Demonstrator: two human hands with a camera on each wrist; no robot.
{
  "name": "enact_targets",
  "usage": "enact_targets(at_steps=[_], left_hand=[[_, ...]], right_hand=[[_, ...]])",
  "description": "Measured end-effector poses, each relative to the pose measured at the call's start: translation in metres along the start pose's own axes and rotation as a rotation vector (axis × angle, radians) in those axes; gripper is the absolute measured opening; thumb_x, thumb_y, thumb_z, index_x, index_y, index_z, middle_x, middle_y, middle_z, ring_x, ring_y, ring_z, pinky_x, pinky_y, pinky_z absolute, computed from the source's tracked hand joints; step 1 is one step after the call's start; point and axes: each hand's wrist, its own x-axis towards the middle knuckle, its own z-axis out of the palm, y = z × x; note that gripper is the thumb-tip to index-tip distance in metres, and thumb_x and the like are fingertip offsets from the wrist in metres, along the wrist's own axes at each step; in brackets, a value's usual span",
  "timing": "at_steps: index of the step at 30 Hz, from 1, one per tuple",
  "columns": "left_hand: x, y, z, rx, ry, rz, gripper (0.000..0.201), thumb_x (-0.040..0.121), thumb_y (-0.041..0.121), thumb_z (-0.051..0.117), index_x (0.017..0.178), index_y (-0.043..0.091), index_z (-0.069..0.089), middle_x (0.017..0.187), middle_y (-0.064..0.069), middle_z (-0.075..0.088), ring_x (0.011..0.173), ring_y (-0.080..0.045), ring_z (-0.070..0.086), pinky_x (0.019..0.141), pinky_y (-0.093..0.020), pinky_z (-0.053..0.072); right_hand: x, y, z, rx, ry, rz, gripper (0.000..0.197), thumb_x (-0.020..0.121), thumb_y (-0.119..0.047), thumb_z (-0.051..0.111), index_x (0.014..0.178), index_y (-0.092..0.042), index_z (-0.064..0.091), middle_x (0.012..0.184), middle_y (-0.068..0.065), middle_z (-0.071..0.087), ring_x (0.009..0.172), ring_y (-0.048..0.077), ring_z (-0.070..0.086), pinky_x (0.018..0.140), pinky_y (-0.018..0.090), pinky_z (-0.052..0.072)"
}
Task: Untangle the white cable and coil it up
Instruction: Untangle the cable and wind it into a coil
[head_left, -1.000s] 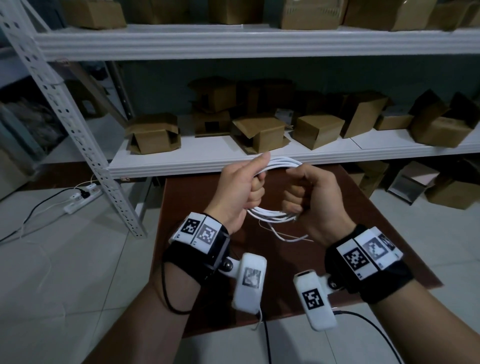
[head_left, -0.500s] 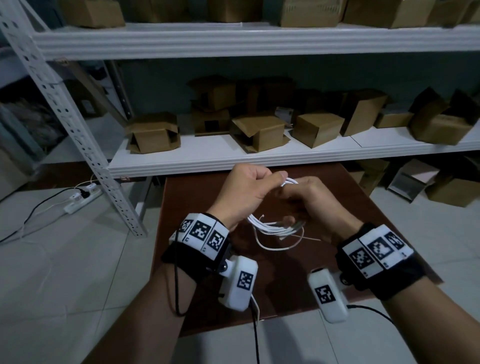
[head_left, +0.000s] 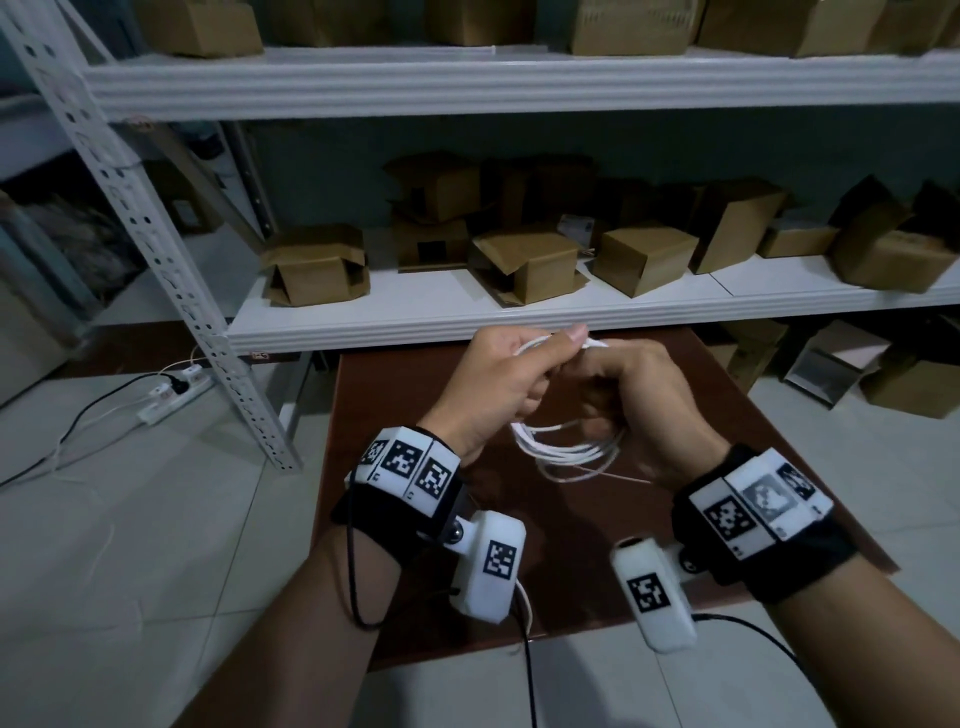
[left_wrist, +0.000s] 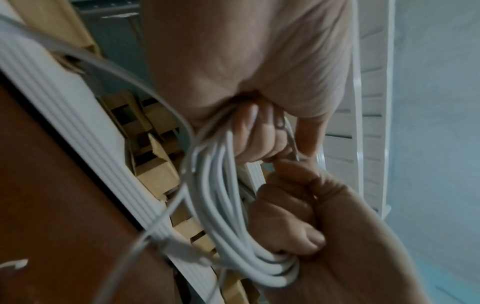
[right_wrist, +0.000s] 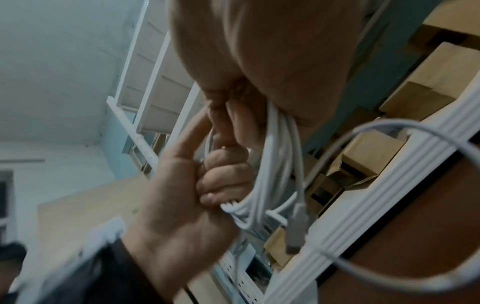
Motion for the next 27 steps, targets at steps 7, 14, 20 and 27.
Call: enact_targets(at_steps=[7,14,20,27], left_hand=[[0.002,-0.001,0.004,-0.119,0.021,0.016,0.046,0.107,0.047,0.056,0.078,0.011,0.057,0.054,0.007,0.031,0.045,-0.006,0.026,0.044,-0.017,0.022],[0.005,-0.003,0.006,-0.088,0.228,0.035,0.054,0.107,0.042,0.059,0.069,0.004,0.053,0.056,-0.001,0.029,0.045,-0.011,0.024,0.042,-0.02,0.02],[0.005,-0.004,-0.001,0.212,0.174,0.184,0.056,0.104,0.036,0.066,0.055,0.01,0.066,0.051,0.008,0.047,0.048,-0.009,0.039,0.051,-0.031,0.03],[0.005,-0.013,0.009,0.196,0.077,0.183,0.066,0.106,0.043,0.059,0.059,-0.001,0.044,0.056,-0.004,0.034,0.05,-0.015,0.03,0.051,-0.033,0.023]], right_hand=[[0.001,0.004,0.007,0.393,0.088,-0.018,0.031,0.085,-0.002,0.057,0.056,-0.007,0.063,0.052,0.004,0.024,0.048,0.013,0.015,0.046,0.027,0.012],[0.0,0.012,0.014,0.306,-0.033,-0.035,0.043,0.093,-0.005,0.054,0.053,-0.015,0.066,0.054,-0.001,0.019,0.05,0.014,0.016,0.05,0.029,0.025],[0.004,0.005,0.0,-0.012,-0.155,-0.051,0.021,0.093,0.006,0.055,0.073,0.005,0.061,0.047,0.0,0.042,0.039,0.011,0.04,0.045,0.027,0.045],[-0.003,-0.006,-0.006,-0.18,-0.113,-0.034,0.038,0.082,0.004,0.052,0.048,-0.011,0.056,0.043,-0.002,0.036,0.038,0.013,0.027,0.045,0.027,0.028]])
